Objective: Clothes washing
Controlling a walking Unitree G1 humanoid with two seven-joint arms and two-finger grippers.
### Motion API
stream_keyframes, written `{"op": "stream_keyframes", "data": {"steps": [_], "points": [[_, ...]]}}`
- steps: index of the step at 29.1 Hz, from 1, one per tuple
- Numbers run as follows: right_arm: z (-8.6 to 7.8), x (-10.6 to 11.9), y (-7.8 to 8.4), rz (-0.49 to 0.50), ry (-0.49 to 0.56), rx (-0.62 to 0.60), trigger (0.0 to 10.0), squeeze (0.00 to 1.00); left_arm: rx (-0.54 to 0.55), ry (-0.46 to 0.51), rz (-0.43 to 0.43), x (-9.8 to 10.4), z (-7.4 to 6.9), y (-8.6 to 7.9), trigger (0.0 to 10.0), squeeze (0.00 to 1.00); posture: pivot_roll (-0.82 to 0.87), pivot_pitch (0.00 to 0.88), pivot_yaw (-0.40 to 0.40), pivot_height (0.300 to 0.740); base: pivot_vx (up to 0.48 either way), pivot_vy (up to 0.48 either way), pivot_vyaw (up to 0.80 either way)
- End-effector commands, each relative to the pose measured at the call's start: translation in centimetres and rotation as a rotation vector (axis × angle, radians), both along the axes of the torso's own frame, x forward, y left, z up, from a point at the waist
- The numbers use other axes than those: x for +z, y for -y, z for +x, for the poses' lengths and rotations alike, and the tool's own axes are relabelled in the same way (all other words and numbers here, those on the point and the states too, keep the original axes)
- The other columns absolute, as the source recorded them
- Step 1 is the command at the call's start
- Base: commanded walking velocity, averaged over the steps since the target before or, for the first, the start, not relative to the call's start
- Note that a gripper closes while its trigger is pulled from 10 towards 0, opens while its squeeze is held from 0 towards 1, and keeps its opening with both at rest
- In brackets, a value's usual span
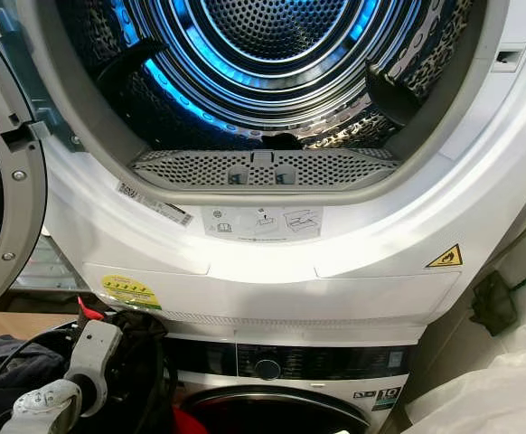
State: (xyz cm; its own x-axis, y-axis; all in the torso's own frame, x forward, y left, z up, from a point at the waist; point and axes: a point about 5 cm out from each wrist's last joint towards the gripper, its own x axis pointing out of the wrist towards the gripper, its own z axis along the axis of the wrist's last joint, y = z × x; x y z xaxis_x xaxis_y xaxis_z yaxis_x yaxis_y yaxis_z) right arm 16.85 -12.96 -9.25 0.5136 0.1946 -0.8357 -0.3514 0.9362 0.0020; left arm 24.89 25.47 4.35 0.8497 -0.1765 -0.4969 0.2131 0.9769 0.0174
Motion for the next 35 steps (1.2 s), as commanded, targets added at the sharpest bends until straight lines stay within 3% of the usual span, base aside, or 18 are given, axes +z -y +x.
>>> {"op": "stream_keyframes", "data": {"steps": [1,6,7,11,14,17,22,24,28,32,35], "points": [[-0.1,-0.1,-0.3,0.008,-0.007,0.004,10.0,0.00,0.024,0.012,-0.009,0.0,-0.5,-0.3,0.0,0.00,0.11,0.000,0.065,0.740,0.000,0.000,0.00],[-0.2,-0.1,-0.4,0.010,-0.006,0.002,10.0,0.00,0.056,0.041,-0.037,-0.3,-2.1,-0.1,0.0,0.00,0.11,0.000,0.072,0.740,0.000,0.000,0.00],[-0.2,-0.1,-0.4,0.011,-0.006,0.002,10.0,0.00,0.058,0.068,-0.058,-0.1,-2.8,0.1,0.0,0.00,0.11,0.000,0.076,0.740,0.000,0.000,0.00],[-0.2,-0.1,-0.5,0.016,-0.007,-0.005,10.0,0.00,0.085,0.152,-0.130,0.6,-3.7,0.5,0.0,0.00,0.11,0.000,0.078,0.740,0.000,0.000,0.00],[-0.2,-0.1,-0.5,0.016,-0.007,-0.005,10.0,0.00,0.022,0.264,-0.238,2.1,-4.6,1.6,0.0,0.00,0.11,0.000,0.078,0.740,0.000,0.000,0.00],[-0.2,-0.1,-0.5,0.015,-0.006,-0.003,10.0,0.00,0.006,0.292,-0.266,2.7,-5.2,1.8,0.0,0.00,0.12,0.000,0.078,0.740,0.000,0.000,0.00],[-0.2,-0.1,-0.5,0.017,-0.007,0.000,10.0,0.00,-0.087,0.373,-0.371,5.4,-6.5,2.0,0.0,0.00,0.14,0.000,0.075,0.740,0.000,0.000,0.00],[-0.2,-0.1,-0.5,0.019,-0.007,-0.002,10.0,0.00,-0.145,0.351,-0.373,6.1,-6.7,2.1,0.0,0.00,0.15,0.000,0.072,0.740,0.000,0.000,0.00],[-0.1,0.0,-0.7,0.016,-0.005,0.007,10.0,0.00,-0.389,0.295,-0.410,8.8,-7.2,2.9,0.0,0.00,0.17,0.000,0.072,0.740,0.000,0.000,0.00],[0.0,0.0,-0.8,0.021,-0.006,0.005,10.0,0.00,-0.610,0.176,-0.388,10.3,-7.7,3.3,0.0,0.00,0.18,0.000,0.073,0.740,0.000,0.000,0.00],[0.1,0.1,-0.9,0.023,-0.005,0.005,10.0,0.00,-0.720,0.151,-0.363,11.5,-7.3,3.7,0.0,0.00,0.18,0.000,0.078,0.740,0.000,0.000,0.00]]}}
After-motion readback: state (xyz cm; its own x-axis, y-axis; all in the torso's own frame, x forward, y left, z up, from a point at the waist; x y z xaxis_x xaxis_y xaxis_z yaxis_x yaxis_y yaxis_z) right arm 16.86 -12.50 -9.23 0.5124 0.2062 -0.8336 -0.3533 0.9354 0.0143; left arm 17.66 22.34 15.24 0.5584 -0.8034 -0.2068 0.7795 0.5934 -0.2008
